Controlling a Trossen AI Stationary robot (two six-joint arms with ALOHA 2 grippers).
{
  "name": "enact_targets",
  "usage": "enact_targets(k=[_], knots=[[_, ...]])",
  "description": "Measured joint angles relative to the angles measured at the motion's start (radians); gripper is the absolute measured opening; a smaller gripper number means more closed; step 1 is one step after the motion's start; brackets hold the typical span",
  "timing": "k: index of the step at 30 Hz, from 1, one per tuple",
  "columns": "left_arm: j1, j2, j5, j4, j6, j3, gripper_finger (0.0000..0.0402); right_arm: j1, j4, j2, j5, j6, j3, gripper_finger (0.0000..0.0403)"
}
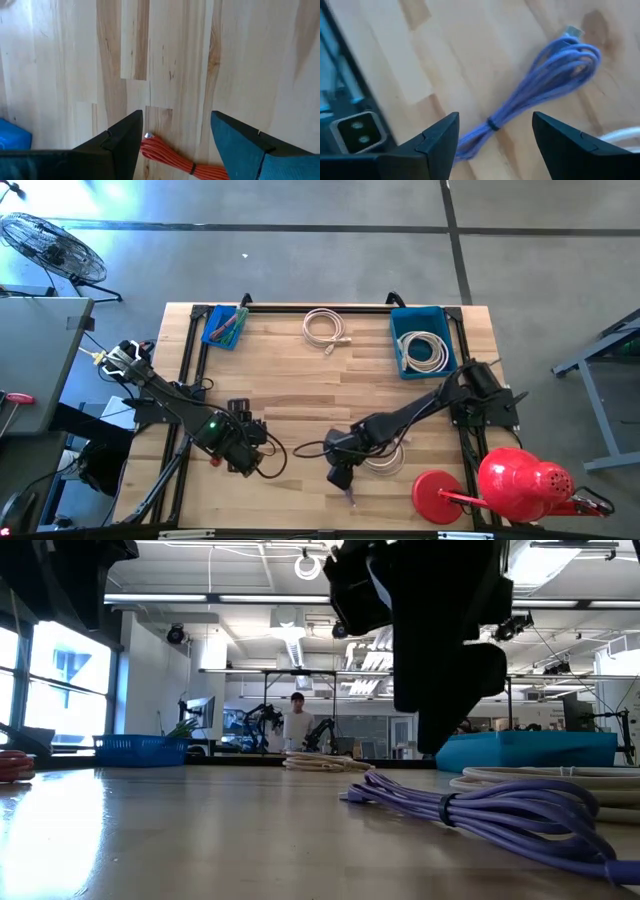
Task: Pick & Place USB Port
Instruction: Put the purple USB cable into the left blue bin
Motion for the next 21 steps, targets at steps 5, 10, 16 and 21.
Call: enact_targets(k=[5, 10, 16, 21], knots=[[0.000, 0.000, -0.004, 0.000, 0.000, 0.000, 0.0227, -0.001, -0.001, 0.022, 0.024, -0.024, 0.000, 0.0243], [0.000, 0.000, -0.025, 0.003, 0.000, 0.000, 0.0227, 0.000, -0.004, 0.066, 0.033, -0.048, 0.000, 0.0243], [0.000, 0.000, -0.026, 0.008, 0.000, 0.000, 0.0227, 0.000, -0.005, 0.111, 0.025, -0.083, 0.005, 0.0243], [0.000, 0.000, -0.035, 0.010, 0.000, 0.000, 0.0227, 0.000, -0.014, 0.119, 0.082, -0.112, 0.005, 0.0242]])
